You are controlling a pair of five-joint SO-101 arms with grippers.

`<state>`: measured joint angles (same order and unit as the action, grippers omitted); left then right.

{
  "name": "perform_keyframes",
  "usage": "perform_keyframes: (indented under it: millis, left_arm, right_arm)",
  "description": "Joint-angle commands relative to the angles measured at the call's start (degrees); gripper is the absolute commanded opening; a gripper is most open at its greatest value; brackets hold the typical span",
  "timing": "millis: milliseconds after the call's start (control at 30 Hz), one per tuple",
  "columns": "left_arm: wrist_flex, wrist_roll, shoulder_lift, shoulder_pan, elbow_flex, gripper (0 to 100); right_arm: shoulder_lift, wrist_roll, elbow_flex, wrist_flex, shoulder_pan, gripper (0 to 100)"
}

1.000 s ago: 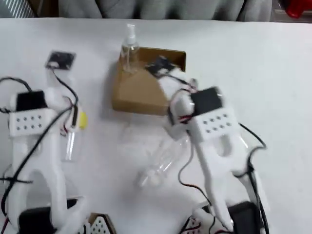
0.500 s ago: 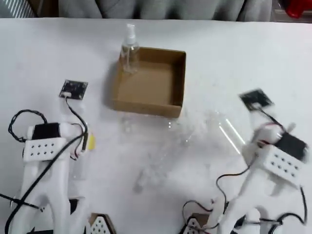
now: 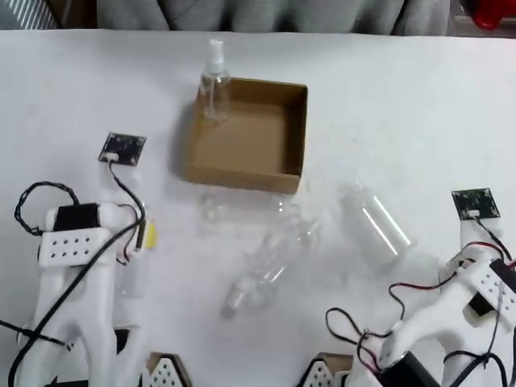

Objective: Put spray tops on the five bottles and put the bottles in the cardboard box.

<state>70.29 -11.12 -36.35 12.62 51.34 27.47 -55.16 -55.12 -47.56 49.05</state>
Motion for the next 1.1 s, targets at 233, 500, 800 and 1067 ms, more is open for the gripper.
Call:
perform_keyframes:
  millis: [233, 500, 800, 1067]
  left_arm:
    - [-1.32, 0.44, -1.8, 1.63, -0.18, 2]
    - [-1.32, 0.26, -1.8, 1.63, -0.18, 2]
    - [-1.32, 0.18, -1.8, 1.45, -0.18, 2]
    - [-1.41, 0.09, -1.8, 1.63, -0.18, 2]
  right_arm:
    - [-0.84, -3.25, 10.02, -9.19, -0.04, 18.7]
    - [-1.27, -4.75, 14.86, -22.81, 0.13, 18.3]
    - [-2.15, 1.32, 17.58, -22.2, 4.18, 18.3]
    - [-13.58, 5.19, 16.62, -14.99, 4.0, 14.9]
